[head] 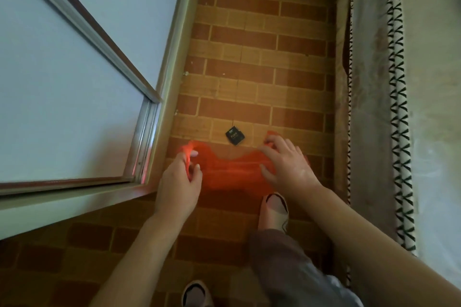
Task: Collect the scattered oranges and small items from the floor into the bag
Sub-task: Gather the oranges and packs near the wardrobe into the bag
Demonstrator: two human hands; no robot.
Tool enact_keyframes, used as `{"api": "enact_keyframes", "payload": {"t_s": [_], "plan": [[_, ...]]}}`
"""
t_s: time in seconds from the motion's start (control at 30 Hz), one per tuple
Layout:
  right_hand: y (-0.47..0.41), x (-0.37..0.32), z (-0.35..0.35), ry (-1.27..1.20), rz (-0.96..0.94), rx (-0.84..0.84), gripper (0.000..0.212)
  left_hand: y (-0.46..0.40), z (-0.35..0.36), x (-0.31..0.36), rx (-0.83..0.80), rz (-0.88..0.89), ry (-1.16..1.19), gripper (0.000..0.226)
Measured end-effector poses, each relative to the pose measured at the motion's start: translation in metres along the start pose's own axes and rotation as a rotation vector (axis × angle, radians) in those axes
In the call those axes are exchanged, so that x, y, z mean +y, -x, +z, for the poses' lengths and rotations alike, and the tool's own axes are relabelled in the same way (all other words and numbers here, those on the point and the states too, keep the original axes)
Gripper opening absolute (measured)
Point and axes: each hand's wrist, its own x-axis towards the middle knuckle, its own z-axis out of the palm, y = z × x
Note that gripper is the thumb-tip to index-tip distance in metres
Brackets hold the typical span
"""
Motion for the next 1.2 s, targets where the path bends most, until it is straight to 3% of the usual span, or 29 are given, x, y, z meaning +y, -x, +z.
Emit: {"api": "enact_keyframes", "payload": {"t_s": [0.2, 0.37, 0.43, 0.53, 0.8, 0.87, 0.93, 1.0, 1.07, 1.2], "plan": [[-0.068, 0.039, 0.051, 0.157, -0.137, -0.103, 0.066, -0.062, 0.049, -0.039, 0.014, 0.086, -0.084, 0.016], [-0.111, 0.076, 0.101, 0.207, -0.163, -0.035, 0.073, -0.101, 0.076, -0.087, 0.015, 0.088, -0.099, 0.007], [-0.122, 0.09, 0.121, 0.218, -0.127, -0.015, 0.073, -0.11, 0.081, -0.108, 0.061, 0.129, -0.115, 0.013], [-0.125, 0.107, 0.15, 0.222, -0.093, -0.024, 0.074, -0.114, 0.087, -0.129, 0.186, 0.194, -0.071, 0.001], [-0.106, 0.111, 0.182, 0.152, -0.084, -0.072, 0.069, -0.098, 0.077, -0.112, 0.31, 0.257, -0.075, 0.068], [-0.109, 0.106, 0.187, 0.109, -0.116, -0.051, 0.073, -0.095, 0.065, -0.094, 0.402, 0.337, -0.101, 0.074], [-0.11, 0.103, 0.19, 0.057, -0.134, -0.022, 0.079, -0.098, 0.057, -0.07, 0.479, 0.514, -0.173, 0.061], [-0.109, 0.102, 0.188, -0.033, -0.14, -0.003, 0.082, -0.114, 0.064, -0.051, 0.382, 0.734, -0.233, 0.043], [-0.104, 0.103, 0.187, -0.13, -0.14, 0.025, 0.081, -0.135, 0.086, -0.041, 0.136, 0.858, -0.355, 0.04], [-0.085, 0.092, 0.184, -0.282, -0.11, 0.18, 0.07, -0.18, 0.142, -0.057, -0.182, 0.772, -0.803, 0.057]]}}
